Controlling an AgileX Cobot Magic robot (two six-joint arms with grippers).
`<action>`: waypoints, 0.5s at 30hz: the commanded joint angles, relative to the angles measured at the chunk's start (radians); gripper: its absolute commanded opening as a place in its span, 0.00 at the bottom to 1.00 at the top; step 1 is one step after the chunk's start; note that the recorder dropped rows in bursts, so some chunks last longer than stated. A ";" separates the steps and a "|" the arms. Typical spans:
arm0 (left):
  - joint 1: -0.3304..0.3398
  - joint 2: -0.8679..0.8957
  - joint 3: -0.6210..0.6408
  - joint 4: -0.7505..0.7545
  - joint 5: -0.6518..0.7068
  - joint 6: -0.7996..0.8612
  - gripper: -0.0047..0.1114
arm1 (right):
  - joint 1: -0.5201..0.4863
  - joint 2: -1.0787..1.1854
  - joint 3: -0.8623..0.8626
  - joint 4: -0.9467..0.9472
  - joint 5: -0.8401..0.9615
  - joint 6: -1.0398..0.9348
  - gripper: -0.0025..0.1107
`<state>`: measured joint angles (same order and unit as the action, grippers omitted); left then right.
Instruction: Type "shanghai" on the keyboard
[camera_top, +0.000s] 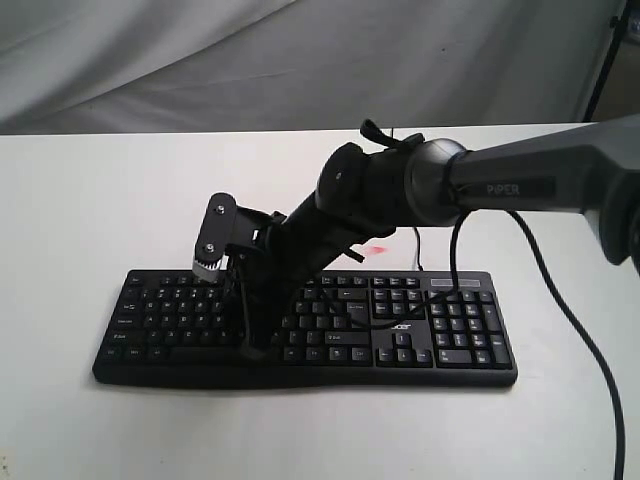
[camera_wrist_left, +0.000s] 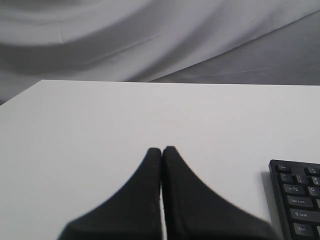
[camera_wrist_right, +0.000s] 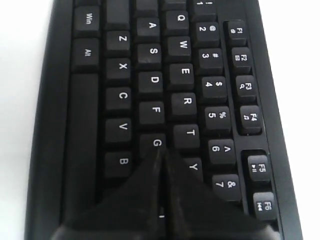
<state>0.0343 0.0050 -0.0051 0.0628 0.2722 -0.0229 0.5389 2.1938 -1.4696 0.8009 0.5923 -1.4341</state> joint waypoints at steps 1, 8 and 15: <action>-0.004 -0.005 0.005 -0.001 -0.006 -0.001 0.05 | -0.005 -0.003 0.007 0.002 0.009 -0.012 0.02; -0.004 -0.005 0.005 -0.001 -0.006 -0.001 0.05 | -0.005 0.008 0.007 0.012 0.006 -0.023 0.02; -0.004 -0.005 0.005 -0.001 -0.006 -0.001 0.05 | -0.010 0.024 0.007 0.021 0.016 -0.035 0.02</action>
<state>0.0343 0.0050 -0.0051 0.0628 0.2722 -0.0229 0.5368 2.2182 -1.4696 0.8263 0.5944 -1.4585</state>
